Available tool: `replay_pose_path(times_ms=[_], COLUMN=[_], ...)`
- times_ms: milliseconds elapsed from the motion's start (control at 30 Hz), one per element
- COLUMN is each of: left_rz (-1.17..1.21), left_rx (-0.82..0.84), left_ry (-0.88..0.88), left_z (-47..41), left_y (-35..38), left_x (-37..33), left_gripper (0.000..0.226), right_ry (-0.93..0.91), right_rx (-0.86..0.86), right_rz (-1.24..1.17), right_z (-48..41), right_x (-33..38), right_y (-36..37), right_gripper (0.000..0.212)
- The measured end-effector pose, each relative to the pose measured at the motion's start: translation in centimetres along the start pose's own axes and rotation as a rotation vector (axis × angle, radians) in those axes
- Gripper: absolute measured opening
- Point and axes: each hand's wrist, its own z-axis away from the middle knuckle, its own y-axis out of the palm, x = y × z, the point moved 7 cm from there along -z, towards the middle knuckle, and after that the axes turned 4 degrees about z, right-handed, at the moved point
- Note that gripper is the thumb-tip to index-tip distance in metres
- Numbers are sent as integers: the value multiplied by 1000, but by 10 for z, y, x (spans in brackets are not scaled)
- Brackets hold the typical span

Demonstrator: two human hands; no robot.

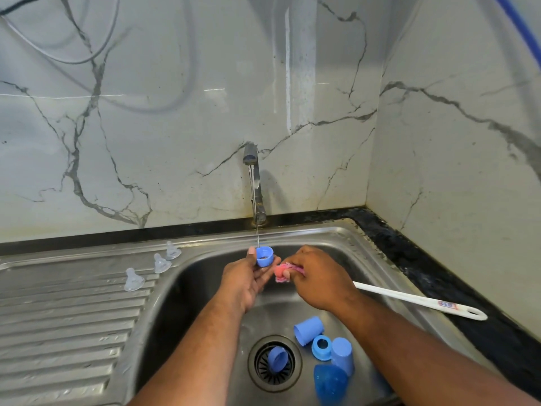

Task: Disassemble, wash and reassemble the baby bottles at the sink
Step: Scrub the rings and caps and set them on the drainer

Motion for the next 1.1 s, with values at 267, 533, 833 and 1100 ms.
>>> replay_pose_path(times_ms=[267, 533, 833, 1100], left_rz=[8, 73, 18, -942], left_rx=[-50, 1, -27, -60], left_ry=[35, 6, 96, 648], left_z=[-1, -4, -10, 19], left_y=[-9, -6, -14, -13], left_x=[-7, -2, -5, -39], left_gripper=[29, 36, 27, 42], right_ry=[9, -5, -5, -103], right_rx=[8, -2, 4, -26], right_rz=[-21, -25, -34, 53], right_z=[2, 2, 2, 12], right_x=[1, 2, 4, 25], right_y=[-3, -2, -4, -19], right_gripper=[19, 18, 20, 25])
